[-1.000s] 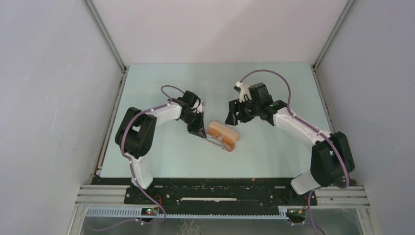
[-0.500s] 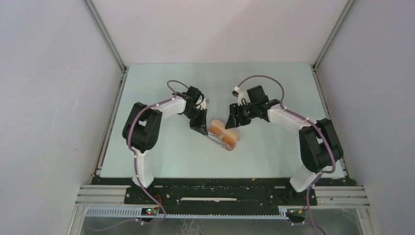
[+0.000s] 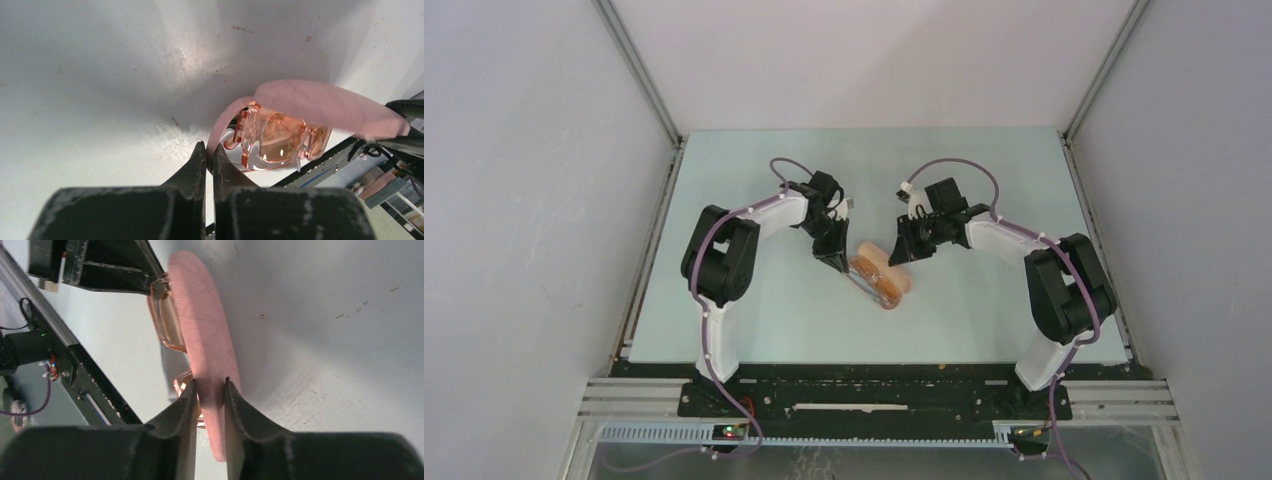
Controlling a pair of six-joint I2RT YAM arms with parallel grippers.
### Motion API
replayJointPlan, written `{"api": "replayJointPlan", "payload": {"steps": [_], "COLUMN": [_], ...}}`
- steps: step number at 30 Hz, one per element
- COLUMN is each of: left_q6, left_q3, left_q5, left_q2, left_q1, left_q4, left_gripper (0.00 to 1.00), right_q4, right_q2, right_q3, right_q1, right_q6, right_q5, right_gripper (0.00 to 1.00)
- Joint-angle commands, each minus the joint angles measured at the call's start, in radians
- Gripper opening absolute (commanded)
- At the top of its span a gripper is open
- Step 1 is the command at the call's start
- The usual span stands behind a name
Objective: Organize the sunglasses
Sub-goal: Close the sunglasses case at the center of the board.
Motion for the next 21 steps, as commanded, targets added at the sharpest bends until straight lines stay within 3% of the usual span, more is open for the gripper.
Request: {"api": "replayJointPlan", "payload": {"steps": [1,11,21], "left_q6": [0.014,-0.027,-0.049], "left_q3": [0.082,0.076,0.067], "left_q5": [-0.035,-0.062,-0.131], "left_q2": [0.005,-0.071,-0.167], "left_q1": [-0.001,-0.001,-0.001], "left_q4": [-0.001,0.009,-0.015], "left_gripper": [0.06,0.27,0.31], "right_q4": [-0.013,-0.018,-0.049], "right_q2": [-0.032,-0.106,-0.12], "right_q3": [0.022,0.006,0.004], "right_q1": [0.058,0.226,0.318], "right_q6": [0.021,0.177,0.248], "right_q5": [0.087,0.479,0.701], "right_gripper": [0.22,0.13,0.1]}}
